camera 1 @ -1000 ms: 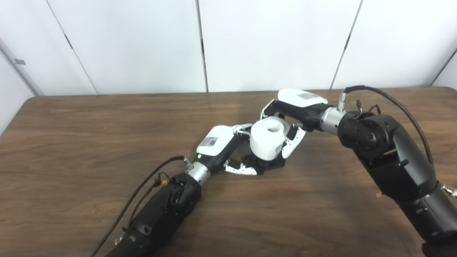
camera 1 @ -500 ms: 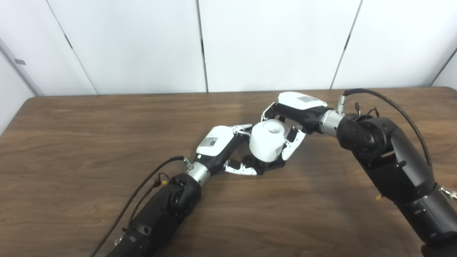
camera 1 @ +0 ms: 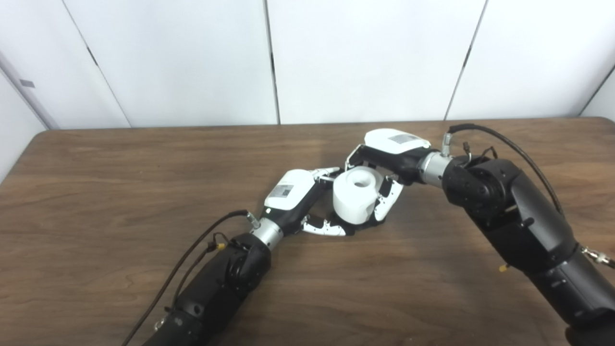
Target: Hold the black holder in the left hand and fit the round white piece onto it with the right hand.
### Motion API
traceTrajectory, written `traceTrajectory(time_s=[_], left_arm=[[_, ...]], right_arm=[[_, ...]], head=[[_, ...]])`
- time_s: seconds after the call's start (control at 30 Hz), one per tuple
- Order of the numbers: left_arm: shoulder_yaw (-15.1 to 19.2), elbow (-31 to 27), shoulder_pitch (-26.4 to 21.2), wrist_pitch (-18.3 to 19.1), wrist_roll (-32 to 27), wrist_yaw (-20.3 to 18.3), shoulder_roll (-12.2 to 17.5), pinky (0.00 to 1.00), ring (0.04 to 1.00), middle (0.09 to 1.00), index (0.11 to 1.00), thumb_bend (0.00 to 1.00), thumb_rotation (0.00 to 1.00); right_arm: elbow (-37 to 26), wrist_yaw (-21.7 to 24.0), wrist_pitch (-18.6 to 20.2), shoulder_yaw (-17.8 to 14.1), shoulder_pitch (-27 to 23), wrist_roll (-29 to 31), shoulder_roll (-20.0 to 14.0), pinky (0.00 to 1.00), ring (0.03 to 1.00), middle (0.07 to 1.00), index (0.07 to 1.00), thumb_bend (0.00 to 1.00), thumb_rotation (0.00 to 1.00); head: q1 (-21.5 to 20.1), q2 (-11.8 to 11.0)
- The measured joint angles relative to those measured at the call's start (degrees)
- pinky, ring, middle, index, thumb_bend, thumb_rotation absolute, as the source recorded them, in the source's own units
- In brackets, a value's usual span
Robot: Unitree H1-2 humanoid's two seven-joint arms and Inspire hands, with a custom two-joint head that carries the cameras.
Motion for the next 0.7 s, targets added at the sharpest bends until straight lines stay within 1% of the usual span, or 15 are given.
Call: traceTrajectory(time_s=[0.17, 0.53, 0.57, 0.6, 0.67, 0.7], left_arm=[[0.0, 0.0, -0.1, 0.0, 0.0, 0.0, 0.0, 0.79, 0.852, 0.870, 0.477, 0.52, 0.07], [0.1, 0.0, -0.1, 0.0, 0.1, 0.0, 0.0, 0.79, 0.849, 0.868, 0.477, 0.52, 0.07], [0.1, 0.1, -0.1, 0.0, 0.1, 0.0, 0.0, 0.80, 0.851, 0.870, 0.477, 0.52, 0.07], [0.1, 0.1, -0.1, 0.0, 0.1, 0.0, 0.0, 0.80, 0.851, 0.871, 0.477, 0.52, 0.07], [0.0, 0.1, -0.1, 0.0, 0.1, 0.0, 0.0, 0.80, 0.851, 0.872, 0.477, 0.52, 0.07], [0.1, 0.1, -0.1, 0.0, 0.1, 0.0, 0.0, 0.80, 0.850, 0.871, 0.477, 0.52, 0.07]], right_arm=[[0.0, 0.1, -0.5, 1.2, -0.9, -0.7, 0.0, 0.67, 0.775, 0.720, 0.480, 0.52, 0.14], [0.0, 0.4, -0.4, 1.2, -1.0, -1.0, 0.0, 0.66, 0.766, 0.733, 0.491, 0.52, 0.15], [0.0, 0.5, -0.4, 1.2, -1.0, -0.9, 0.0, 0.65, 0.765, 0.753, 0.624, 0.68, 0.20], [0.0, 0.6, -0.3, 1.0, -1.0, -0.7, 0.0, 0.65, 0.768, 0.780, 0.740, 0.79, 0.23], [-0.2, 1.0, 0.2, 0.6, -0.9, -0.3, -0.1, 0.62, 0.748, 0.786, 0.849, 0.85, 0.25], [-0.3, 1.2, 0.3, 0.5, -0.8, -0.3, -0.1, 0.58, 0.712, 0.765, 0.905, 0.87, 0.26]], head=[[-0.1, 0.0], [-0.3, -0.4], [-0.4, -0.4], [-0.4, -0.4], [-0.4, -0.4], [-0.4, -0.4]])
